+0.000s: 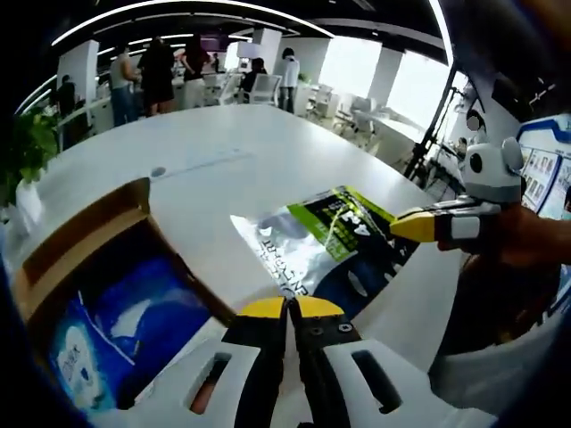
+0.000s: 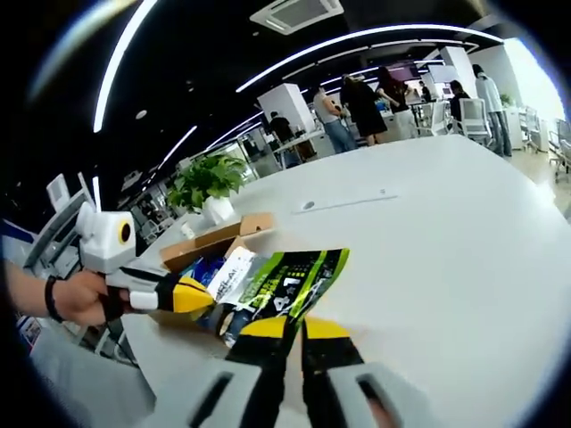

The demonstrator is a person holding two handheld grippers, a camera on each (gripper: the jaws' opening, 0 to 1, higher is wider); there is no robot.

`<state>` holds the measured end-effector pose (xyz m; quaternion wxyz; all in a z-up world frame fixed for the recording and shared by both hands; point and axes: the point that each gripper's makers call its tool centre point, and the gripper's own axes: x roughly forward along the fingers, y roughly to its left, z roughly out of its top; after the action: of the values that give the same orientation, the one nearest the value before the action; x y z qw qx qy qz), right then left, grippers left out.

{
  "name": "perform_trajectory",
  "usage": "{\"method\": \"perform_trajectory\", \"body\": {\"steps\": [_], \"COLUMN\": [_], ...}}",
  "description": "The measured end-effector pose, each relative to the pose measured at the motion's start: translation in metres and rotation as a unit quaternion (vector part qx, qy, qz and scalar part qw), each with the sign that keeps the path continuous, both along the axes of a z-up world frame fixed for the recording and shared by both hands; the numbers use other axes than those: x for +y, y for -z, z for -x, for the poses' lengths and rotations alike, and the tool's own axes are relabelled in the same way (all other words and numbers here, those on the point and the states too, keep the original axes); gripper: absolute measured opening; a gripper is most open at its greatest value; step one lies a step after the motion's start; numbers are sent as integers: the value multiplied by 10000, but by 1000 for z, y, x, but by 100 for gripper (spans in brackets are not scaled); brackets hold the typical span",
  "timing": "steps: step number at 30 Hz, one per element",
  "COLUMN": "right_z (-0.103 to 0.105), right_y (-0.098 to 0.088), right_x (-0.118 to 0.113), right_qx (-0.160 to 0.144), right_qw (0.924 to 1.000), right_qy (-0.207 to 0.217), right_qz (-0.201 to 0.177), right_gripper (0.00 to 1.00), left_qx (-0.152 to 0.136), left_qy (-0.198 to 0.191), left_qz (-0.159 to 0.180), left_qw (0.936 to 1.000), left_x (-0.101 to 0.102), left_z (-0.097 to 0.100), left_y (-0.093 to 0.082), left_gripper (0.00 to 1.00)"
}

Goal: Operate the shoe box by opening the lid, removing the specified soft item, and placing it in the target area until the item is outside and the box remains undamaged.

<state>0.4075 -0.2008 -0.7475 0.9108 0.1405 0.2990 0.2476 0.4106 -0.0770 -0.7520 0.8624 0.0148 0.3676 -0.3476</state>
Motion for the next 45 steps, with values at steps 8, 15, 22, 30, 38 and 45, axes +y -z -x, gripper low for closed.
{"method": "perform_trajectory", "body": {"steps": [8,15,22,30,38,45], "right_z": [-3,-5,-7,-9,-8,-10], "right_y": [7,15,26,36,50,62], "right_x": [-12,-21,-31,-35,-38,-43], "right_qx": [46,111,195,244,334,394], "right_qw": [10000,9999,9997,9997,9994,9990], "right_qy": [15,-18,-64,-76,-102,-187], "right_qz": [38,58,99,64,25,32], "right_gripper": [0,0,0,0,0,0], "left_qx": [55,90,147,185,200,249], "left_qy": [12,-2,-6,-6,-1,-56], "left_qz": [26,16,-32,-110,-184,-256], "left_qw": [10000,10000,9999,9998,9996,9993], "left_x": [-12,-21,-31,-35,-41,-44], "left_z": [-4,-5,-5,-8,-9,-4], "left_y": [7,14,25,35,46,56], "left_gripper": [0,0,1,1,1,1]}}
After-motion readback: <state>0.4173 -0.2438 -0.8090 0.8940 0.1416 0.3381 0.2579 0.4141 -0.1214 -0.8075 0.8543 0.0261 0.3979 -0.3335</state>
